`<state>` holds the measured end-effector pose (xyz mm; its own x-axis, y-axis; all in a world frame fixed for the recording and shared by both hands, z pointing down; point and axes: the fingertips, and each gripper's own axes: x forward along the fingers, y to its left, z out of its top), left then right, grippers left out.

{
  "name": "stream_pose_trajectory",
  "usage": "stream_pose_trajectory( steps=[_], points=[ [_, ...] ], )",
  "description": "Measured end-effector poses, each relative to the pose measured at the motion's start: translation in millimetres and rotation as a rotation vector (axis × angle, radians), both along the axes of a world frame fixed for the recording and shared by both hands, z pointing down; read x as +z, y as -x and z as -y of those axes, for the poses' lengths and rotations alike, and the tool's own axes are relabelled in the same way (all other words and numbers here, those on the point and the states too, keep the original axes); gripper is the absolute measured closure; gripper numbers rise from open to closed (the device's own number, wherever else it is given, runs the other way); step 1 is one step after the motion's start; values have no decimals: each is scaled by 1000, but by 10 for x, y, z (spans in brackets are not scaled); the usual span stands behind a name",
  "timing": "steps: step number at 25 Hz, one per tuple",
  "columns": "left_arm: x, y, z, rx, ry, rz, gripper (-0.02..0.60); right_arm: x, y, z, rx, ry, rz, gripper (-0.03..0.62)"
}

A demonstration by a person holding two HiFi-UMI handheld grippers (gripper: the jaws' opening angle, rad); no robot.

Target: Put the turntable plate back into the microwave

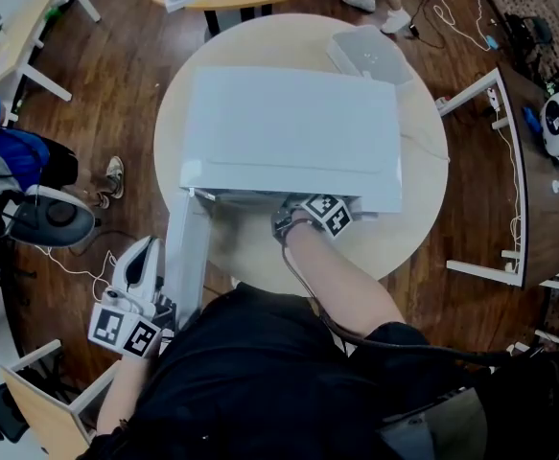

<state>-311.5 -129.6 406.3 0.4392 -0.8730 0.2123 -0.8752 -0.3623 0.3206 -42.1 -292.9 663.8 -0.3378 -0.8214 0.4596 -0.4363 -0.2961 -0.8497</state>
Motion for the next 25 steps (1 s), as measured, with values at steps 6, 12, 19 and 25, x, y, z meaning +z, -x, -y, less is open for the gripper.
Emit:
stream_pose_trajectory(
  steps=[6, 12, 19, 25],
  points=[
    [4, -44, 86, 14, 14, 3, 578, 1, -10, 68, 45, -1, 0, 572],
    [-6, -29, 65, 17, 21, 8, 578, -15, -2, 120, 107, 3, 13, 568],
    [-10, 9, 25, 4, 20, 8, 578, 36, -35, 148, 161, 15, 15, 565],
    [1, 19, -4, 4, 22, 11, 578, 57, -45, 164, 202, 18, 30, 565]
  ],
)
